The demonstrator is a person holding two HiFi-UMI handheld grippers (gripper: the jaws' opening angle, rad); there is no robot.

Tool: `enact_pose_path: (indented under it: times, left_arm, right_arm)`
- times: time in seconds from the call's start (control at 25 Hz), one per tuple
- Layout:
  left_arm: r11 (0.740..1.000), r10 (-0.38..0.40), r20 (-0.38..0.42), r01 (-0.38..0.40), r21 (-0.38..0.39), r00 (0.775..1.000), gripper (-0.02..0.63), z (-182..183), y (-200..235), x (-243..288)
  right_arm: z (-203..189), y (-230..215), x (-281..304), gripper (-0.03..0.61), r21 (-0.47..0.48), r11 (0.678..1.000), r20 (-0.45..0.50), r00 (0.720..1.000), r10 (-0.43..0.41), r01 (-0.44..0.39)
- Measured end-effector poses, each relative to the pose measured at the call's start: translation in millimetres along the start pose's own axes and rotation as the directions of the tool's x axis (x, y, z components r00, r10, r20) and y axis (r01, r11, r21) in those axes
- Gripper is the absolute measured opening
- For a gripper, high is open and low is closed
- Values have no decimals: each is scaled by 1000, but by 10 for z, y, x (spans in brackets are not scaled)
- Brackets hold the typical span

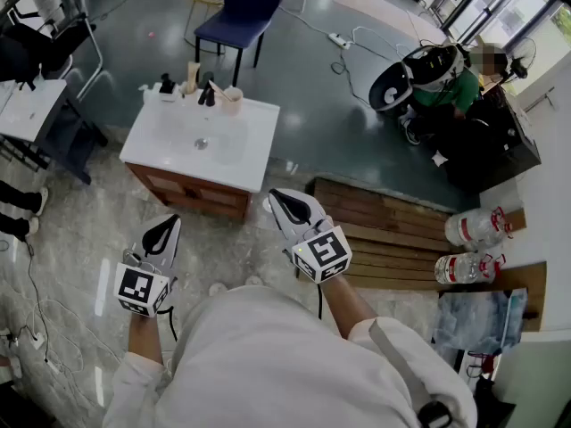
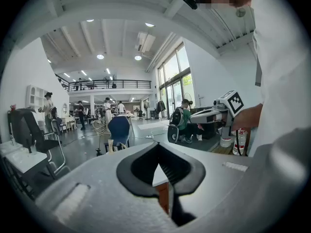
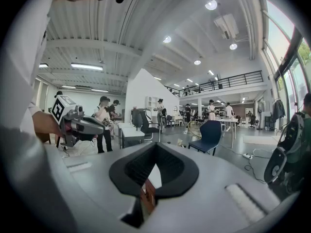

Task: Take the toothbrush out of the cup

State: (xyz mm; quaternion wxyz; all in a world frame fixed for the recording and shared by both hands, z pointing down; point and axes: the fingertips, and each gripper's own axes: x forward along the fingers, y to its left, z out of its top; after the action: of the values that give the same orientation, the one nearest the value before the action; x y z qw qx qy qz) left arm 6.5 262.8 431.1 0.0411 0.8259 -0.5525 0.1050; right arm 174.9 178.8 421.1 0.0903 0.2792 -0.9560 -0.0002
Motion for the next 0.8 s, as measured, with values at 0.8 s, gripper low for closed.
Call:
enact_pose_path:
  times: [0.8]
  left_arm:
    - [1000,1,2,-1,-12,1000,6,-56,137,-53]
  right_arm:
    - [29,88,120,3,-6,1000,-2,1000,2,-2]
